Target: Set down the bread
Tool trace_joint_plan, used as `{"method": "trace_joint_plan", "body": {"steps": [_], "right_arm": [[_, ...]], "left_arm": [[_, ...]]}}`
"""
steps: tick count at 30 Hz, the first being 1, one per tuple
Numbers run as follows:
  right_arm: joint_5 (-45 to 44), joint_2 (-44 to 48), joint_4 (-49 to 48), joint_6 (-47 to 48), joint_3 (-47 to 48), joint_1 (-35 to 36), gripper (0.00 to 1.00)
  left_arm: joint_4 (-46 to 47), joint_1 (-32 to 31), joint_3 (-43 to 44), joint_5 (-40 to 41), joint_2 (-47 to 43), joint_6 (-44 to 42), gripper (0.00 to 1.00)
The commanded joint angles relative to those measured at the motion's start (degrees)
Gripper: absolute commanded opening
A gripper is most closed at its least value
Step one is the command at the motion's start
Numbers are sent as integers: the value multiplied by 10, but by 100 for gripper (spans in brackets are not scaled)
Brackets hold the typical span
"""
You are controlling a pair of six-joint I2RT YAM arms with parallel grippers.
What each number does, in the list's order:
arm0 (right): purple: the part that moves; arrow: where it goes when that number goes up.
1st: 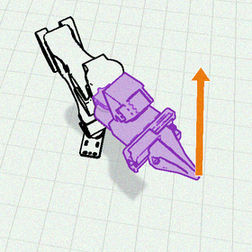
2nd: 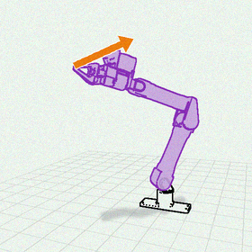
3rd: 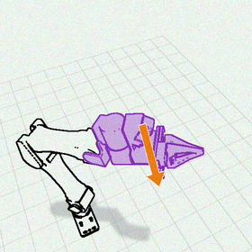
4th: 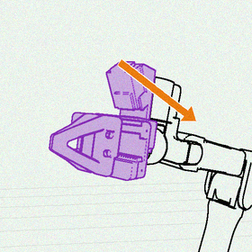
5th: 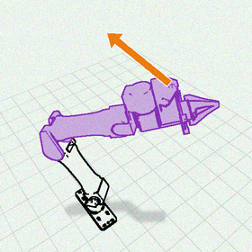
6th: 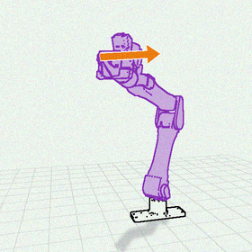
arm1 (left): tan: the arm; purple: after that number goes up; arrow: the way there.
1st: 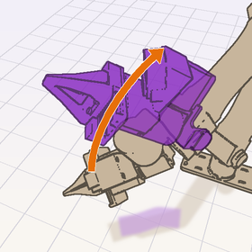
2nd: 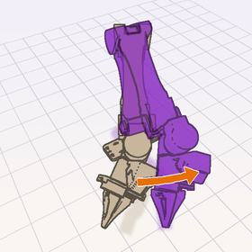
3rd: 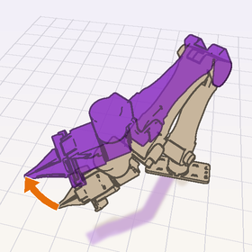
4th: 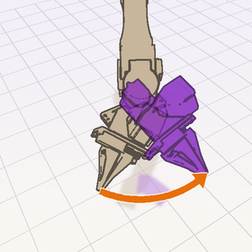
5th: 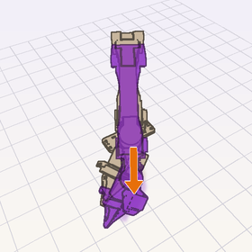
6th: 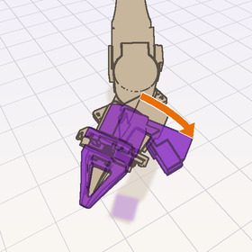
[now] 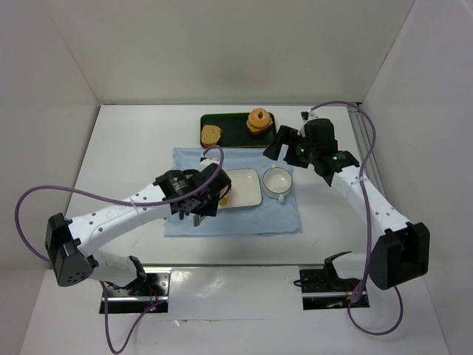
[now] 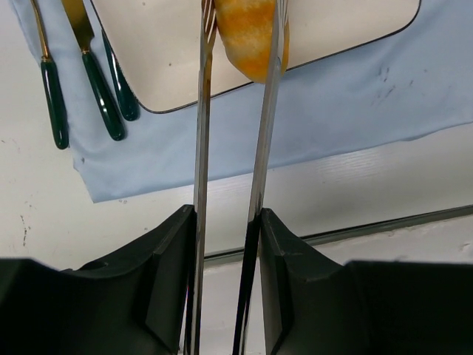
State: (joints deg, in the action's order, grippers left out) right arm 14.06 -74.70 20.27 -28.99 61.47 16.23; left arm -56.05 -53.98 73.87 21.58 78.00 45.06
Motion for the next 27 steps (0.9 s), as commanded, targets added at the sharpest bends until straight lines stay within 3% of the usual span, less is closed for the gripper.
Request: {"method": "trace_joint_plan", "body": {"steps": [1,21,27], "right_arm": [[5,34,-1,-3,13,-3,99],[-5,90,24,-8,-28,-3,99],[-5,90,29,-8,-28,-3,99]], "left_arm": [[38,-6,-21,28,-9,17,46],[74,-6,-79,17,-9,24,48],[74,-6,-67,7,-9,24,57]]}}
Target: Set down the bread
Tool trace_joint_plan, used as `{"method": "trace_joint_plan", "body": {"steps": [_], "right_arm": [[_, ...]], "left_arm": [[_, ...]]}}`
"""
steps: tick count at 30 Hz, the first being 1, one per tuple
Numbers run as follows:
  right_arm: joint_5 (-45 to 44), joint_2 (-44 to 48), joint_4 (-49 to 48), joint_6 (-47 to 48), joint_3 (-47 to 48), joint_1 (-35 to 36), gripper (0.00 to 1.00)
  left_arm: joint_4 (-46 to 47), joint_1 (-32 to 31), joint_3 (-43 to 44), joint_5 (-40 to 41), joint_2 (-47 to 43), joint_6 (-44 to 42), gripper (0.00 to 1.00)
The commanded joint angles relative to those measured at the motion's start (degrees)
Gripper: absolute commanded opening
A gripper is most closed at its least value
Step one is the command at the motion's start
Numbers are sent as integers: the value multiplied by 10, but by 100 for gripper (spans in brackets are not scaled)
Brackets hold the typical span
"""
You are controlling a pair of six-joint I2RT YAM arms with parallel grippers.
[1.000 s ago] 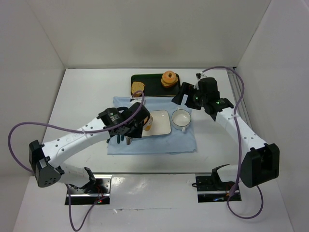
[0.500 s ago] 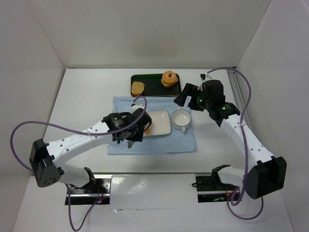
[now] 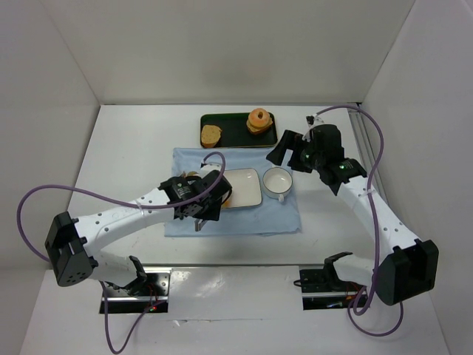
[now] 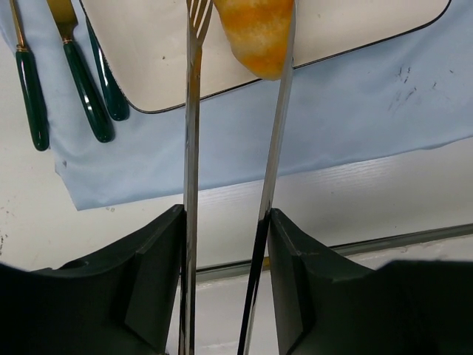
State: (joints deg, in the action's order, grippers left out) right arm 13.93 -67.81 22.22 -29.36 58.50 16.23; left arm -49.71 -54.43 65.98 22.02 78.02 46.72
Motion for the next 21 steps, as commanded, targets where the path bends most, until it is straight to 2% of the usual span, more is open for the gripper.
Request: {"method": "trace_joint_plan", "body": {"steps": [1,6,21], "right_arm": [[-4,22,10,-4,1,-3,99],[1,22,4,-10,-4,-3,99],[13,22,-12,-15,-9,-3,99]], "left_arm": [[4,-1,18,2,-9,7,58],[-16,-1,30,14,-4,13,63],[-81,-1,91,61,-23,29,60]]}}
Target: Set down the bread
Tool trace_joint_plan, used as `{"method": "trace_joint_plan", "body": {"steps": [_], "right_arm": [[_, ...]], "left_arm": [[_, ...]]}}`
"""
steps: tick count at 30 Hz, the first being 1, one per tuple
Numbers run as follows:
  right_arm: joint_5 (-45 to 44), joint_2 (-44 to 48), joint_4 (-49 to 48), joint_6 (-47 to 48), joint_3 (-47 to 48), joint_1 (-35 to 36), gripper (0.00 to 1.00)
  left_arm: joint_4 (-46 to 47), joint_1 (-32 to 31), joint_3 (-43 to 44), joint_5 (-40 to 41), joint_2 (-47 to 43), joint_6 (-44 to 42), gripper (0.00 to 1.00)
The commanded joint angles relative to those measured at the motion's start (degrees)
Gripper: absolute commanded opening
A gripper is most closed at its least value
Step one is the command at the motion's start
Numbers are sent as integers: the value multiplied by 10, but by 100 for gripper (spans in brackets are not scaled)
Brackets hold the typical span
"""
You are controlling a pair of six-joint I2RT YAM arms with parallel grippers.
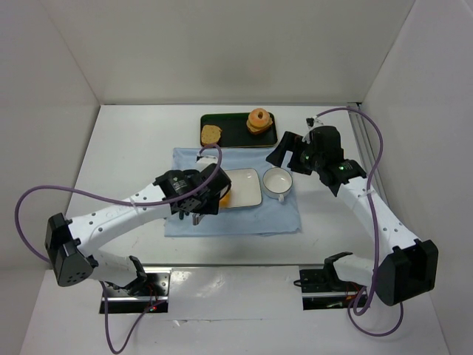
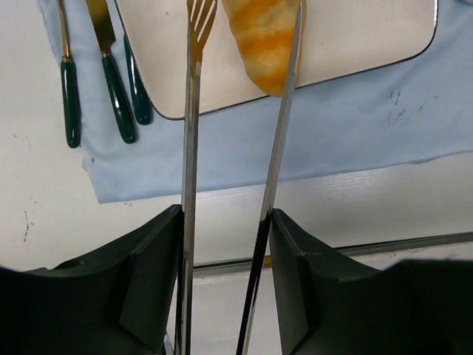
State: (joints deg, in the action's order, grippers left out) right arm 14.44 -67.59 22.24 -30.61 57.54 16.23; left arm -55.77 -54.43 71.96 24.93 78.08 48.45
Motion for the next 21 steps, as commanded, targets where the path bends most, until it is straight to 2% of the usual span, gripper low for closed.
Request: {"method": "trace_joint_plan", "body": {"steps": [1,12,17,21], "right_arm": [[8,19,-12,-2,0,-3,99],[8,9,-12,-2,11,-3,99],[13,9,-7,-2,11,-3,99],[13,9,-7,-2,11,-3,99]], "left_arm": [[-21,-1,36,32,-23,12,60],[-43,4,35,71,-54,17,59],[-32,53,-13,105,-111,29,59],[21,122,-61,117,-159,-19,59]]}}
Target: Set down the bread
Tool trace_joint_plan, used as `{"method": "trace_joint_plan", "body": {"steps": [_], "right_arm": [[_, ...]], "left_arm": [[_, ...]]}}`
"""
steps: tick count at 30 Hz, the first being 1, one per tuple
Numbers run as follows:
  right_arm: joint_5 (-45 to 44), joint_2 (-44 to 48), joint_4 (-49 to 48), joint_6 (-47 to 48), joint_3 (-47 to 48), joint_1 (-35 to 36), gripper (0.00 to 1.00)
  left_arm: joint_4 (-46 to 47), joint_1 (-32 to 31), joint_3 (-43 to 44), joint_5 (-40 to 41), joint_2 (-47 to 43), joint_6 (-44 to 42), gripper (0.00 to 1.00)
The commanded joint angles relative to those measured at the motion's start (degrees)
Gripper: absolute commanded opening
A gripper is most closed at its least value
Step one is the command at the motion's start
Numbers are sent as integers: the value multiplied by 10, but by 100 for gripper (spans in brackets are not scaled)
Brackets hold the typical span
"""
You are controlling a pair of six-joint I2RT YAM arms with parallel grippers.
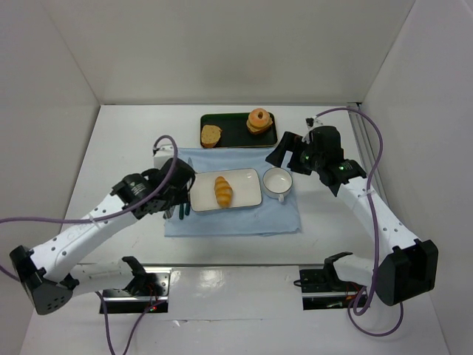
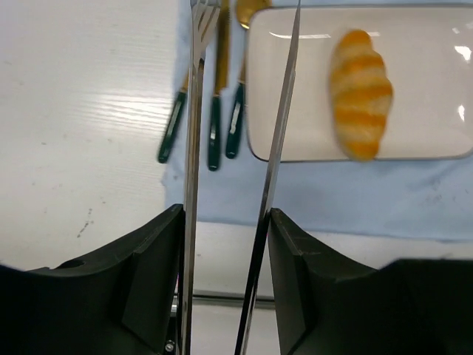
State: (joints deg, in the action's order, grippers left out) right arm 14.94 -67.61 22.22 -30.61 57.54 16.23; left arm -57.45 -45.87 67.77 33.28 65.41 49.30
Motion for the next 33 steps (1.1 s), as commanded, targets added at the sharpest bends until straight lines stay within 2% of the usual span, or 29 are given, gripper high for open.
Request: {"method": "trace_joint_plan", "body": {"steps": [1,9,16,25,33], "right_arm": [[8,9,-7,-2,11,-3,99],[8,9,-7,3,11,-3,99],[8,4,-2,3,6,-3,99],[8,4,-2,3,6,-3,99],[8,-7,-7,3,11,-8,99]], "left_arm": [[59,51,-37,34,-38,-38,59],[175,211,-94,-42,-44,-141,59],[259,336,-139,-126,5,-186,59],[313,385,-151,-165,88,-203,58],[313,401,-140,-175,149,-203,58]]}}
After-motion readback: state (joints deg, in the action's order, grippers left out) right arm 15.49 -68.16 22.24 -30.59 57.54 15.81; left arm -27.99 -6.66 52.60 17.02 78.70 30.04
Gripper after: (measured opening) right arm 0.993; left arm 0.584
